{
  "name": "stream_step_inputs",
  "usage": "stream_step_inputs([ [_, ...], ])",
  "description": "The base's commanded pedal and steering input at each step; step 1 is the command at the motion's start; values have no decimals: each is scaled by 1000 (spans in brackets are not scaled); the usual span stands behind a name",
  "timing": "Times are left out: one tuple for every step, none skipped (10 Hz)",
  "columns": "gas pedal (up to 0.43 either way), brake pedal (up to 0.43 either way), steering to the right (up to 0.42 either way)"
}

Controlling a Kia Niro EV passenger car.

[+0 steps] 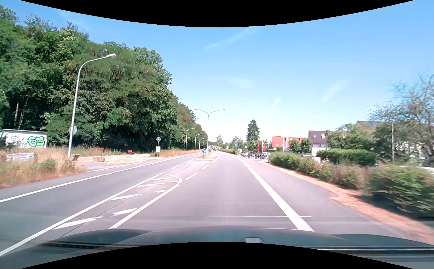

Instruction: Follow the waypoints while adhering to traffic rules and regulations

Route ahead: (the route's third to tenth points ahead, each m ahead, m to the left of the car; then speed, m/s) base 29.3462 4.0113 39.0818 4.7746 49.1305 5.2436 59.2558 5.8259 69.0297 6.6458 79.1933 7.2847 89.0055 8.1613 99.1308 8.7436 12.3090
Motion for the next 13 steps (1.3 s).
stream_step_inputs([
  [39, 0, -4],
  [39, 0, -4],
  [39, 0, -4],
  [39, 0, -4],
  [39, 0, -4],
  [39, 0, -5],
  [39, 0, -5],
  [39, 0, -5],
  [39, 0, -5],
  [39, 0, -6],
  [39, 0, -6],
  [39, 0, -8],
  [39, 0, -9],
])
